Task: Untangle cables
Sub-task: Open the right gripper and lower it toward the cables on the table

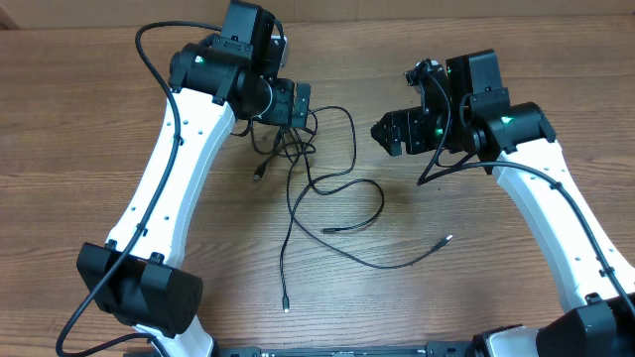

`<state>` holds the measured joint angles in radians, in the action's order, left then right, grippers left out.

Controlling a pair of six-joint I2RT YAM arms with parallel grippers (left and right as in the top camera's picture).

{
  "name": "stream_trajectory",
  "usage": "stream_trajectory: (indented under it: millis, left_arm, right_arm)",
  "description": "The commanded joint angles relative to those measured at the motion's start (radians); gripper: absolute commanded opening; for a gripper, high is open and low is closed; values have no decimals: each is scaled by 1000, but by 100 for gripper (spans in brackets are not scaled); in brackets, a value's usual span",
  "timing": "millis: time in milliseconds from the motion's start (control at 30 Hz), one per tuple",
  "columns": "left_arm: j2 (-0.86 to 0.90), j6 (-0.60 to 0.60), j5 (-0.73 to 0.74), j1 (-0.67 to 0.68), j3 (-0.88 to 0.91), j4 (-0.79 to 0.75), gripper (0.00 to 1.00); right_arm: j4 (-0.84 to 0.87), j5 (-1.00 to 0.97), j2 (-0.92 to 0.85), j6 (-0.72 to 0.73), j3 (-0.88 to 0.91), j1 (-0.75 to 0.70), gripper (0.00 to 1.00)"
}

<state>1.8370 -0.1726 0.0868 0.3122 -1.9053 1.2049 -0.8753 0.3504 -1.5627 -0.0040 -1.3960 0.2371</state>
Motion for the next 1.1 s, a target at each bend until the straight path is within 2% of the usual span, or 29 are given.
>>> stream_trajectory:
  millis: [0, 667, 833, 1067]
  left_arm:
    - [-10, 12, -16, -5, 6, -2, 100]
    - [-10, 12, -16, -5, 6, -2, 100]
    - [-10, 12, -16, -5, 6, -2, 100]
    - [-10, 12, -16, -5, 6, -2, 100]
  right_arm:
    - [3, -9, -2, -5, -18, -2, 90]
    - [33, -9, -3, -5, 22, -2, 91]
    - [108, 3, -3, -5, 106, -2, 91]
    - [304, 113, -4, -5, 244, -2, 91]
